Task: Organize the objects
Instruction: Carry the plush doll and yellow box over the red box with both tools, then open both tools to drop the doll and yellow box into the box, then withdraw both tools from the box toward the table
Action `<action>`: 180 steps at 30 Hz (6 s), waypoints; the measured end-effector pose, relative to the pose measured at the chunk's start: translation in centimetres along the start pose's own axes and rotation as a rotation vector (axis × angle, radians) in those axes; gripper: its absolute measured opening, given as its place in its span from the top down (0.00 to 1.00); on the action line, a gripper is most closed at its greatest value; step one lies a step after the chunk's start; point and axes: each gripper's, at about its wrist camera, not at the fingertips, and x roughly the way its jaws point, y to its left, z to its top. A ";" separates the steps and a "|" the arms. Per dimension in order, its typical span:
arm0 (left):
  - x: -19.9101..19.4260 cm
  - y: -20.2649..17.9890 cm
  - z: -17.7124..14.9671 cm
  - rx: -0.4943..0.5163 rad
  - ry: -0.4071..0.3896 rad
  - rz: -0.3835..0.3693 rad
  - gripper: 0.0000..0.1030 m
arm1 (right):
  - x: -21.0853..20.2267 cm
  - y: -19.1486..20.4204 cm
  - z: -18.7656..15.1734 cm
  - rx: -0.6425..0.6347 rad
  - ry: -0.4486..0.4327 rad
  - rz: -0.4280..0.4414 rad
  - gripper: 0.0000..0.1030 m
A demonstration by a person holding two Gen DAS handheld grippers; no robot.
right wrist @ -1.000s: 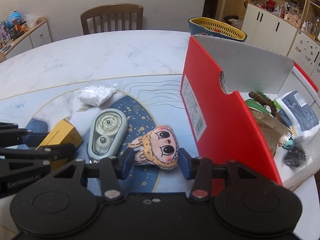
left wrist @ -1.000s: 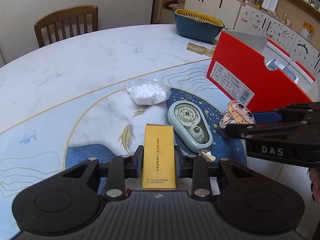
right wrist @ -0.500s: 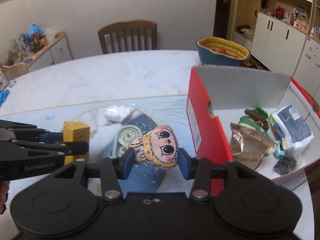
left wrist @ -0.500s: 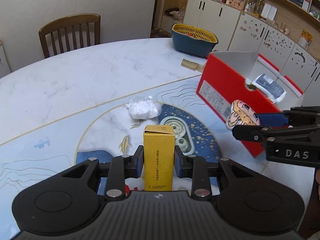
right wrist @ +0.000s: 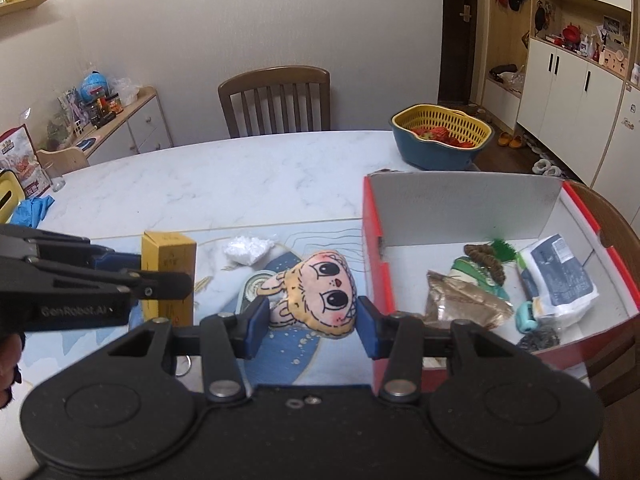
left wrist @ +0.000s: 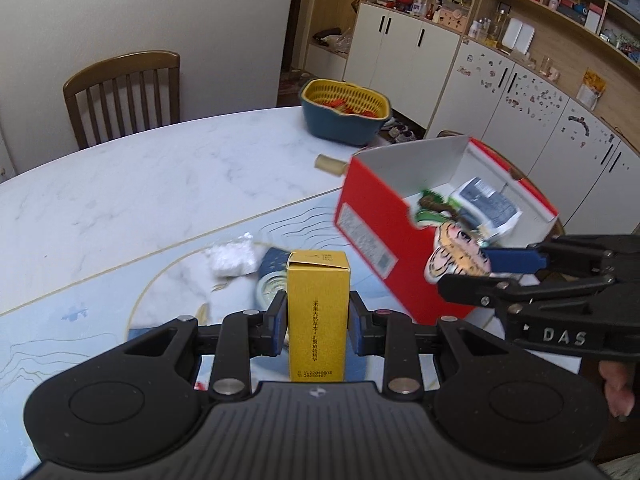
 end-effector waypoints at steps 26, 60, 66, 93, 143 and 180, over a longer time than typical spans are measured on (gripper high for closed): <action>6.9 -13.4 7.4 0.076 0.032 -0.011 0.71 | -1.7 -15.7 -0.2 0.076 -0.014 0.003 0.57; 24.0 -16.8 11.7 0.239 0.330 0.215 0.71 | 8.1 -21.1 1.3 -0.128 0.208 0.065 0.56; 25.5 -16.8 11.6 0.251 0.361 0.224 0.71 | 9.0 -21.5 1.2 -0.136 0.236 0.071 0.56; 23.8 -15.4 11.8 0.148 0.281 0.197 0.47 | 6.2 -22.7 0.9 -0.041 0.194 0.091 0.40; 0.7 -3.9 5.1 -0.008 -0.055 0.016 0.09 | -4.2 -10.5 1.7 0.090 -0.059 0.043 0.02; 11.2 8.3 2.3 -0.029 0.052 0.120 0.00 | 10.1 5.0 -1.1 -0.080 0.092 0.025 0.07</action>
